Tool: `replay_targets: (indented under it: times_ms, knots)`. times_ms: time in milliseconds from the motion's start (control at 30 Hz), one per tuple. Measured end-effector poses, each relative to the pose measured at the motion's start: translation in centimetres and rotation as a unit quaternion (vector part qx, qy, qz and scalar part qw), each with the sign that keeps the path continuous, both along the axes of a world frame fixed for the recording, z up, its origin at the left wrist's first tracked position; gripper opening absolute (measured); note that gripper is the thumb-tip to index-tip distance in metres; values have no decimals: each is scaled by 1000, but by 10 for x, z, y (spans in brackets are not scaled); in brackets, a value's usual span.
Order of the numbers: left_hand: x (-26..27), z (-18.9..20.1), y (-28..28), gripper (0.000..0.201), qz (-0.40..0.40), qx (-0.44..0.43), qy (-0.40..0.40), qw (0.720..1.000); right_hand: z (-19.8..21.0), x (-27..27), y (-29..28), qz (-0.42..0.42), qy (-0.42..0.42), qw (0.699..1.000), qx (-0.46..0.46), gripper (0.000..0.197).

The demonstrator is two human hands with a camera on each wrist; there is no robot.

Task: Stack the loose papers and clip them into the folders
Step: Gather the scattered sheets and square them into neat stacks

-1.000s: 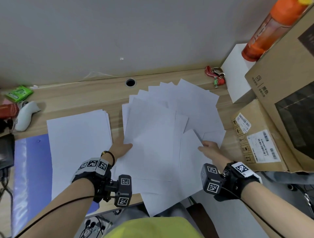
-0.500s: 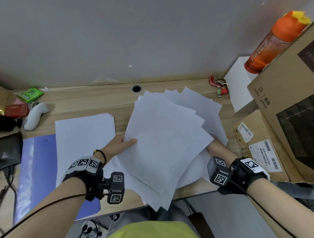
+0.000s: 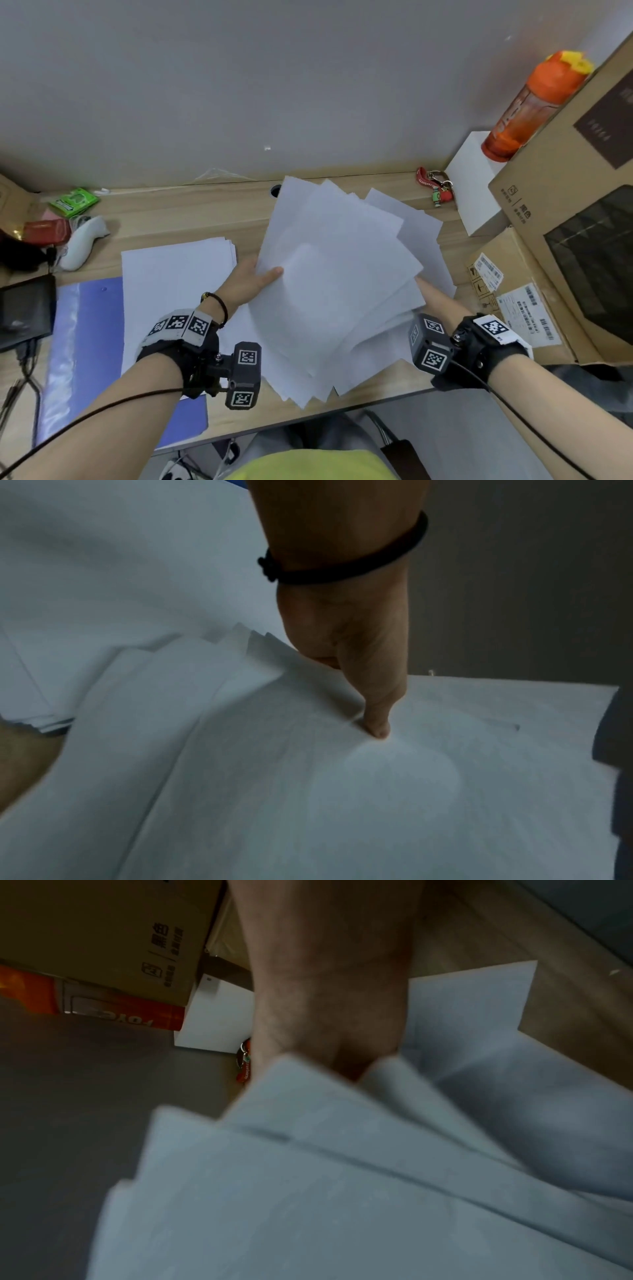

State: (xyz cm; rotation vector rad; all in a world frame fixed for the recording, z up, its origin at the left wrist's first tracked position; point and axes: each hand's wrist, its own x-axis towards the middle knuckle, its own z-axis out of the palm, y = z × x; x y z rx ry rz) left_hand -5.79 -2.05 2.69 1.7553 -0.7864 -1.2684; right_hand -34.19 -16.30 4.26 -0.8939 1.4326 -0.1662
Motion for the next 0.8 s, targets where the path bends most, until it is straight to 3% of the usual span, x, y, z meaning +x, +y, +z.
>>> replay_targets:
  times_ms: [33, 67, 200, 333, 367, 467, 500, 667, 800]
  knots:
    - [3, 1, 2, 25, 29, -15, 8, 999, -6, 3, 0, -53, -43, 997, 23, 11]
    - [6, 3, 4, 26, 58, -30, 17, 998, -1, 11, 0, -53, -93, 993, 42, 16]
    - [17, 7, 9, 39, 136, -62, 62, 987, 1, 24, -3, -24, -182, 982, 36, 73]
    - [20, 13, 13, 44, 151, -70, 83, 983, 24, 41, 9, 107, -163, 981, 14, 85]
    - [20, 15, 15, 44, 145, -66, 88, 983, 23, 44, 12, 137, -158, 978, 7, 83]
    - [23, 19, 20, 42, 125, -51, 86, 987, 36, 58, 28, 193, -106, 974, -61, 30]
    - [25, 20, 22, 42, 123, -50, 84, 988, 38, 62, 31, 193, -93, 974, -79, 22]
    - [38, 54, 18, 40, 154, -133, 74, 976, 59, 92, 27, 129, -101, 976, -143, 33]
    - [52, 95, 8, 35, 202, -210, 52, 955, 86, 116, 13, 76, -178, 966, -171, 27]
